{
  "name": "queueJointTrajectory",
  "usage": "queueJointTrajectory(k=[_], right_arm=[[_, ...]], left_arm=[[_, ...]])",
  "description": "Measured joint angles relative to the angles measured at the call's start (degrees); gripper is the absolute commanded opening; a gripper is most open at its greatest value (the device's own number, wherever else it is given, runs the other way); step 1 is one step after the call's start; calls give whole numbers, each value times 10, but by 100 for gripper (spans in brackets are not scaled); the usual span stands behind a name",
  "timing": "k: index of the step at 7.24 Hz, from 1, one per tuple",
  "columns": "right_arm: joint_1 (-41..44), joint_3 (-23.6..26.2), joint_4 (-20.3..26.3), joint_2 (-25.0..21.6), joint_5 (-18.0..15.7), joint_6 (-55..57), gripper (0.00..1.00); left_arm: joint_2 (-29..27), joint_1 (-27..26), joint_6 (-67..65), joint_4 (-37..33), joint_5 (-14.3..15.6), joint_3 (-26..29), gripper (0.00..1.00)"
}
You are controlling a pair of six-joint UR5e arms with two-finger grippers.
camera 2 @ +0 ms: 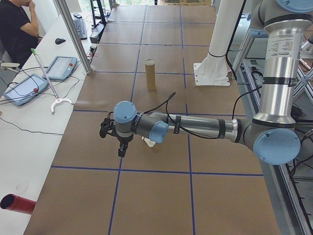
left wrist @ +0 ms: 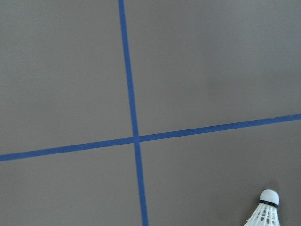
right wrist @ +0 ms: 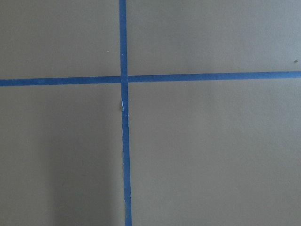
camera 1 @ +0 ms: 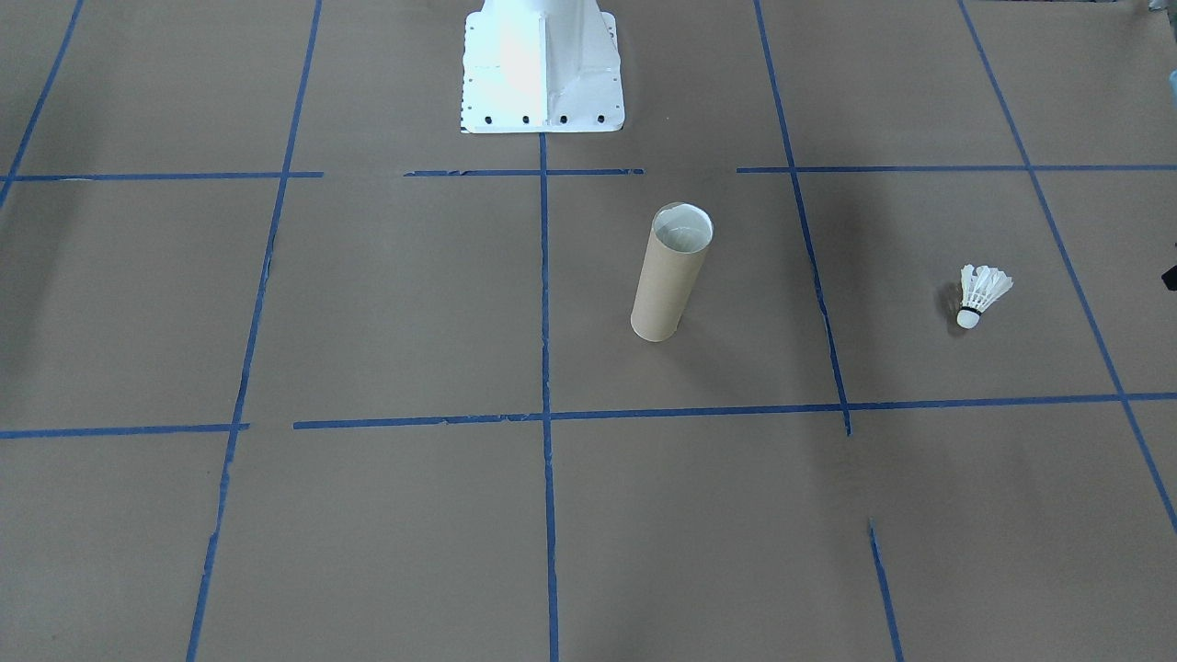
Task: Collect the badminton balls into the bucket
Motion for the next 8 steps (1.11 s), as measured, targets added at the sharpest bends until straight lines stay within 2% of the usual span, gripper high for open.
queueJointTrajectory(k=[1,4,5,8], right_arm=[[0,0,0,0,0,0,100],[0,0,0,0,0,0,100],[0,0,0,0,0,0,100],[0,0,0,0,0,0,100]], left_arm=[[19,17,-84,-75,-1,-10,100],[162,29,-228,-362,-18,-31,100],[180,34,-290,-407,-21,-29,100],[189,57,-449,-453,-14,-26,100]])
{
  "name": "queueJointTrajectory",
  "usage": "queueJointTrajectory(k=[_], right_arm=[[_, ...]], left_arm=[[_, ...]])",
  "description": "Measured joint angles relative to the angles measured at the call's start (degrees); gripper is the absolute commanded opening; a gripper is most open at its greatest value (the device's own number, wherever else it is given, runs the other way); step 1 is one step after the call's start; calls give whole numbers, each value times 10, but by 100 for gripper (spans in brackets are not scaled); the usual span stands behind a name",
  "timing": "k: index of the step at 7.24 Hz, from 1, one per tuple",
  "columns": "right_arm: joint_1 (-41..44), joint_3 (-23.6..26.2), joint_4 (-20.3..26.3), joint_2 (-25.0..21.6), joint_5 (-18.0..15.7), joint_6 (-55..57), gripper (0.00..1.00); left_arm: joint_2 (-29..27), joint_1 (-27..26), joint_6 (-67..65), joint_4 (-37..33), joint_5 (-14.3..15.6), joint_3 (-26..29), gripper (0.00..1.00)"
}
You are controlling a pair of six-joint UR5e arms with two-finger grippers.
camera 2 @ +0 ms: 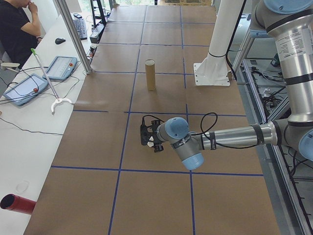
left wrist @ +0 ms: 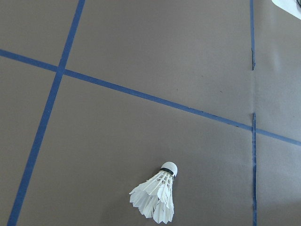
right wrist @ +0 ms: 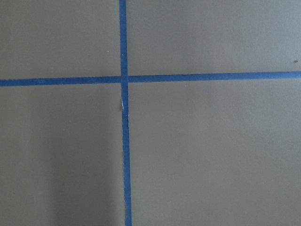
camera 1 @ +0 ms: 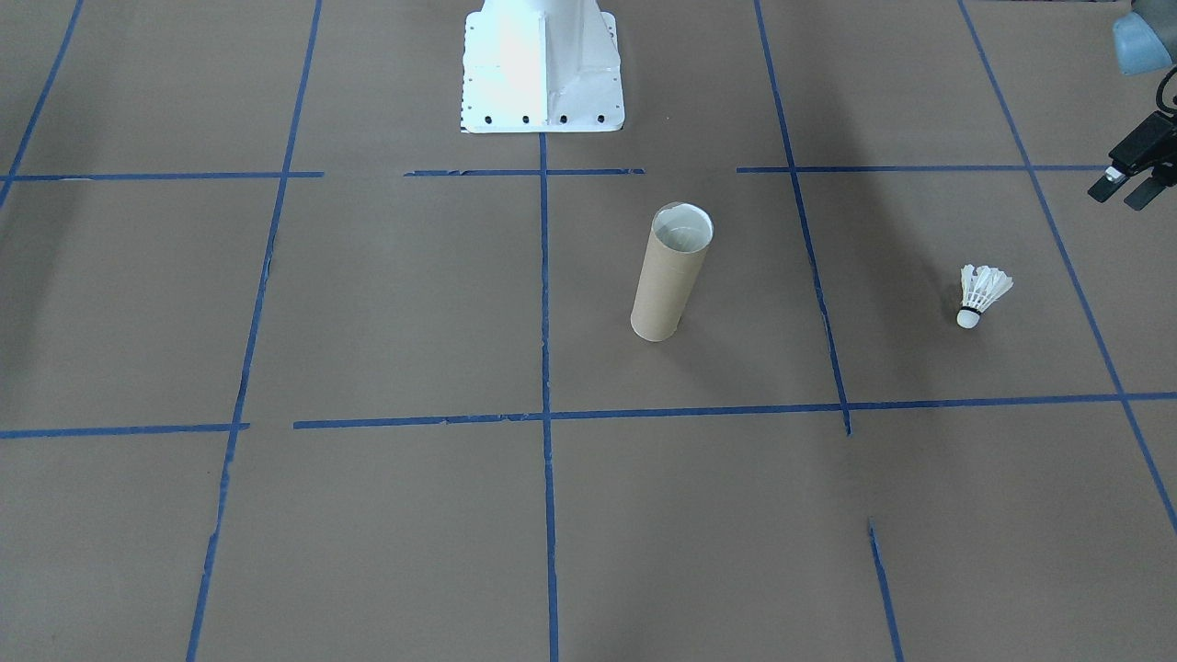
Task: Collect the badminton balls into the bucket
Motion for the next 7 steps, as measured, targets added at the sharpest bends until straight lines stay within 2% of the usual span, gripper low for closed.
queueJointTrajectory(k=[1,2,4,7], right_arm=[[0,0,0,0,0,0,100],[0,0,0,0,0,0,100],[0,0,0,0,0,0,100],[0,0,0,0,0,0,100]], left_arm=[[1,27,-62,-28,21,1,100],[3,60,-119,-56,55,1,100],[7,109,-190,-77,114,3,100],[4,223,-309,-108,256,18,100]])
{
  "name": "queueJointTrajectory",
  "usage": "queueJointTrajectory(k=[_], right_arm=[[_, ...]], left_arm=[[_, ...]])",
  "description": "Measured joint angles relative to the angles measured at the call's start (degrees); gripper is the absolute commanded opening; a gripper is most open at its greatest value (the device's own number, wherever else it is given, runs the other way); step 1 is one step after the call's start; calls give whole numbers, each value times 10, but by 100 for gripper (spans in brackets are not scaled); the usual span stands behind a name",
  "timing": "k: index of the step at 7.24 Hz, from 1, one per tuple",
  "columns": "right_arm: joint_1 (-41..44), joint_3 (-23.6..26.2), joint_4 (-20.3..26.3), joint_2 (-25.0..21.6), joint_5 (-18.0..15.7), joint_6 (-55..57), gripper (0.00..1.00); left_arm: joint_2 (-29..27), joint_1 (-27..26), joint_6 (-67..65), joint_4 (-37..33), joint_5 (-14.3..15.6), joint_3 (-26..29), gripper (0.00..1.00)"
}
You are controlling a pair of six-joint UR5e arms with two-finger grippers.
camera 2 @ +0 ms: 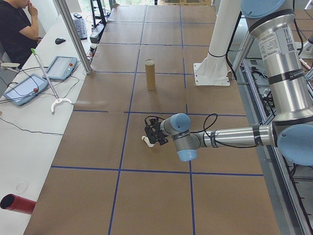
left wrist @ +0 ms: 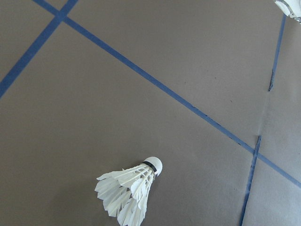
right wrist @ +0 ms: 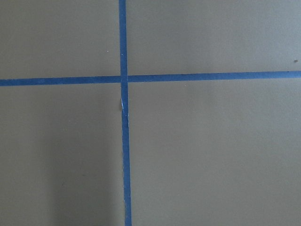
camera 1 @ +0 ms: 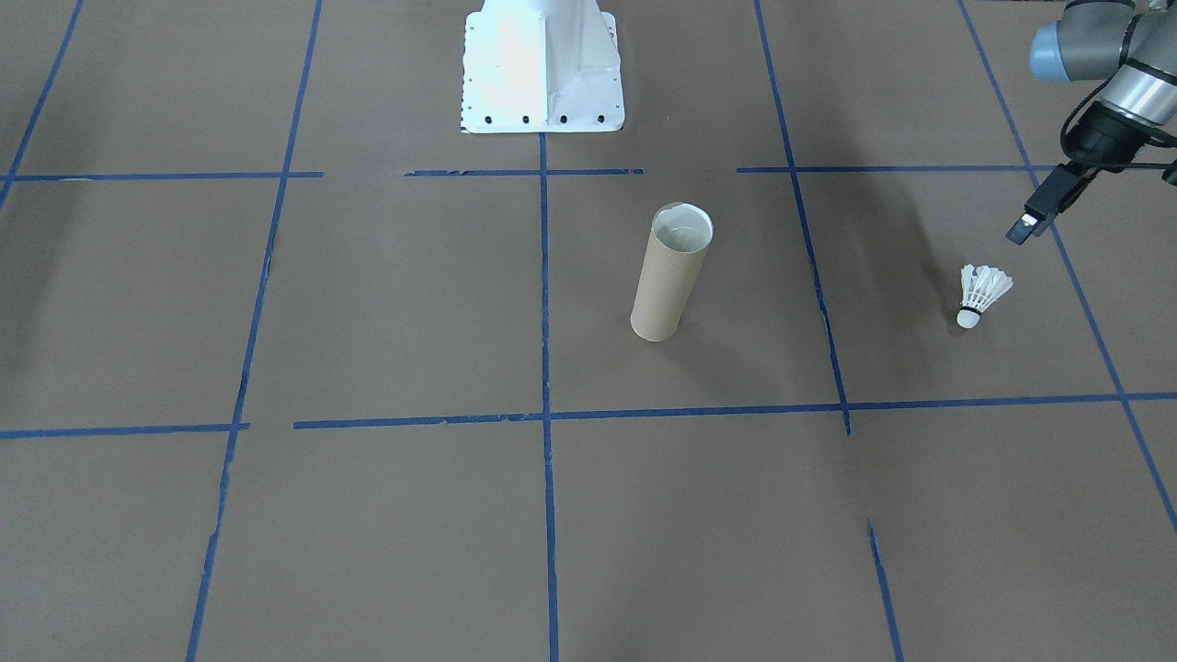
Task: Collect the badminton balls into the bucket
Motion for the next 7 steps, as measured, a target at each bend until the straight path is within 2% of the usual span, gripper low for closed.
queueJointTrajectory(k=[1,2,5,6,7], right_arm=[[0,0,0,0,0,0,100],[0,0,0,0,0,0,100],[0,0,0,0,0,0,100],[0,0,0,0,0,0,100],[0,0,0,0,0,0,100]], left_arm=[[-5,21,-19,-14,28,16,100],[-9,30,-29,-27,44,30,100],[-49,48,-52,-35,79,74,98],[-62,51,-54,-36,87,87,91],[-70,54,-55,-36,93,96,74]])
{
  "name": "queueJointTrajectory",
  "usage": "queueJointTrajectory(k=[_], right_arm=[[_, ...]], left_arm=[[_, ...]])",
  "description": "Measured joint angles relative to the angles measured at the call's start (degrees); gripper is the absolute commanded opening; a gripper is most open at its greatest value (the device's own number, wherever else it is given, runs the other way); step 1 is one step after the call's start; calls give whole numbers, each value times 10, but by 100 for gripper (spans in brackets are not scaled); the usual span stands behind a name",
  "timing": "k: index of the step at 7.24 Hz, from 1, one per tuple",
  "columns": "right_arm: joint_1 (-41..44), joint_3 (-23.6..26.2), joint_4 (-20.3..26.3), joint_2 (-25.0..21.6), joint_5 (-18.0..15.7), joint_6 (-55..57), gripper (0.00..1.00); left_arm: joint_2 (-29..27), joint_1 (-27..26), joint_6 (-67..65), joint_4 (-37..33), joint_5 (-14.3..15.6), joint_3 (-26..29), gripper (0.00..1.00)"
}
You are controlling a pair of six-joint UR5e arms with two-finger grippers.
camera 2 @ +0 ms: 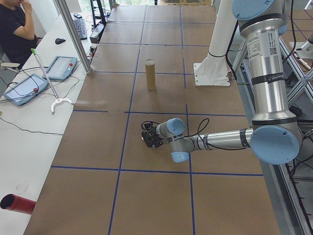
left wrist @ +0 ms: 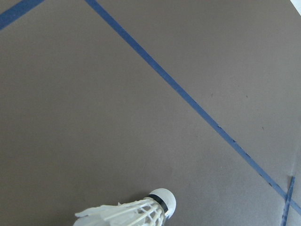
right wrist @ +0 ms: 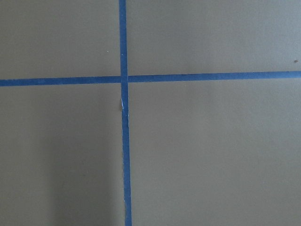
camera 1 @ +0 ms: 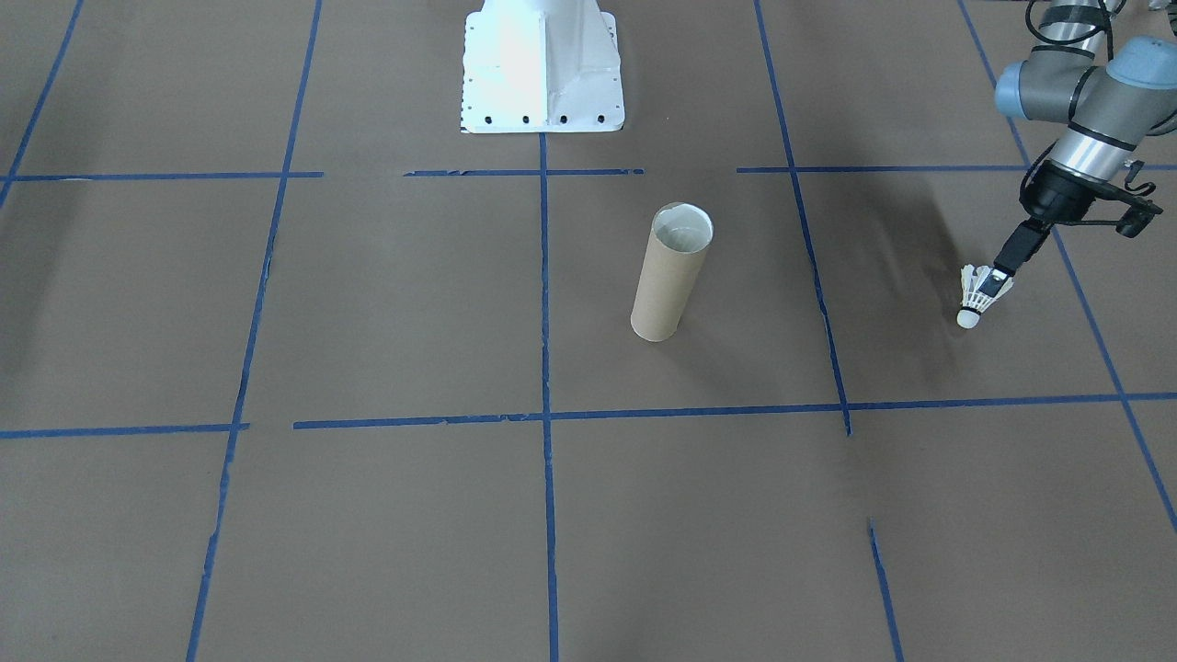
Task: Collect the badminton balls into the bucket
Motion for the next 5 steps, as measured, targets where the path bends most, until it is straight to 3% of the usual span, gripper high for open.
queueJointTrajectory(k=[2,3,5], right_arm=[[0,0,0,0,0,0,100],[0,0,0,0,0,0,100],[0,0,0,0,0,0,100]], left_arm=[[-6,4,1,-1,3,6,16],[-6,6,2,-2,2,7,0],[-6,7,6,-13,-2,7,0]])
